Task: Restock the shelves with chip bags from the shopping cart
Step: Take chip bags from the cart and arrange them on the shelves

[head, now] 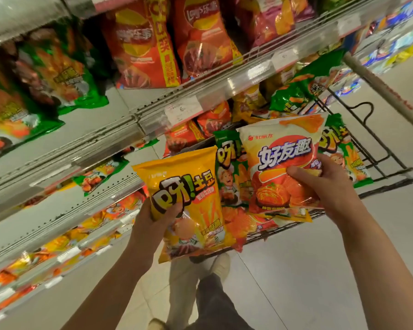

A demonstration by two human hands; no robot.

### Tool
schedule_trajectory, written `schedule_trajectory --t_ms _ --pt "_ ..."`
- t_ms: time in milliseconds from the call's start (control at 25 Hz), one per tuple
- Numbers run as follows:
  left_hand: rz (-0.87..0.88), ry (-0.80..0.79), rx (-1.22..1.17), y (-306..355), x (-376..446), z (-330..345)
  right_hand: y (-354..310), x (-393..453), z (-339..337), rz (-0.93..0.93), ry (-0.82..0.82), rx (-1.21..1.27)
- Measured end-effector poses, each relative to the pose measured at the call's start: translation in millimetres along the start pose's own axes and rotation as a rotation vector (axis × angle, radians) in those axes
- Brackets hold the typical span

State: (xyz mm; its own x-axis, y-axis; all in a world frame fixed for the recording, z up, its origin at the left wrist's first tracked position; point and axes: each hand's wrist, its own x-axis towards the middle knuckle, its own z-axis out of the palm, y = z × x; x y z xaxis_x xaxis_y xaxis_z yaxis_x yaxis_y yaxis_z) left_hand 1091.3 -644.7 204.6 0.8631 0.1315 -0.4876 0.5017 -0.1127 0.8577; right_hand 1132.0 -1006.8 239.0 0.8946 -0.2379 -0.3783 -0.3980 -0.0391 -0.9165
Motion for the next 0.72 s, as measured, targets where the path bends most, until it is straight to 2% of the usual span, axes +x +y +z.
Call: schedule_trajectory --t_ms 320,440,720 --pt "0.091 0.007 -0.189 -38.9 -53.7 -102.4 -18.4 -89.2 104.7 -0.117 -0.078 -0.081" --pt "0.091 0.053 -0.283 -63.1 -78.2 -151.7 -13.1 -132.7 150.1 -0.147 -0.087 -0.169" --pt "0.072 0.143 -0.437 -127.4 -140.4 -259.2 9.9 -214.0 241.6 -0.198 -0.192 -0.159"
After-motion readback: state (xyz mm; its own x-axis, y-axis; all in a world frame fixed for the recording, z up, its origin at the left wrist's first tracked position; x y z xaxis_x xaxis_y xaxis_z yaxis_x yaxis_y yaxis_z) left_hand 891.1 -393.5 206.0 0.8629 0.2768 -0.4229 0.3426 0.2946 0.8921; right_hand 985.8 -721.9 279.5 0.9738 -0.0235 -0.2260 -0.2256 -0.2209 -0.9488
